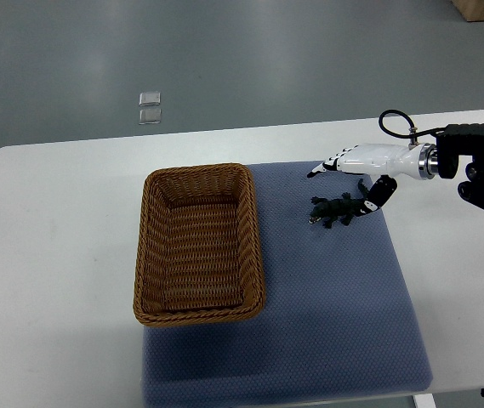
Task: Place crocodile in brown basket with right hand
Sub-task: 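Reach the right hand down over the dark green toy crocodile, then close the right hand fingers around the crocodile and lift it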
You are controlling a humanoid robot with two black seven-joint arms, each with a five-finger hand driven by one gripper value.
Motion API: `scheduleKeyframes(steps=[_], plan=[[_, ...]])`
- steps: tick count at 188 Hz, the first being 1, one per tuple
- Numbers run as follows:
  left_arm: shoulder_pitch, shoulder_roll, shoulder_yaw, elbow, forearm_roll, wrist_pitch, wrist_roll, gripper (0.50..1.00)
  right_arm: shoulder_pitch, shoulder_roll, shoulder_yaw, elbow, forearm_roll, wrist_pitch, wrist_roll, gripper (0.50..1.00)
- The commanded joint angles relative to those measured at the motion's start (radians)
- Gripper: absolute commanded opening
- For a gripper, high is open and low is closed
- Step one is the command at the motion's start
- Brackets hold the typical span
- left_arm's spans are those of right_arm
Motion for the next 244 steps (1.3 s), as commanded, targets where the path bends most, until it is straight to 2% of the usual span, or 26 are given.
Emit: scheduleKeyframes(steps=[1,35,174,204,244], plan=[[0.000,0.000,0.002,0.000,0.000,0.000,0.000,1.000,0.013,0.006,-0.053,-0.031,-0.011,-0.036,0.000,0.919],[0.000,0.000,0.000,0.000,0.000,0.000,0.000,1.000,0.016,0.011,-0.088,-0.044,-0.011,-0.056,0.000,0.919],[0.000,0.000,0.000,0.000,0.000,0.000,0.000,1.000,0.011,0.060,-0.116,-0.087,-0.009,-0.042,0.000,0.903],[0.000,0.000,0.000,0.000,0.000,0.000,0.000,1.000,0.013,0.063,-0.151,-0.102,-0.009,-0.042,0.000,0.830],[0.000,0.000,0.000,0.000,0.000,0.000,0.001,1.000,0.011,0.083,-0.151,-0.137,-0.009,-0.042,0.000,0.795]])
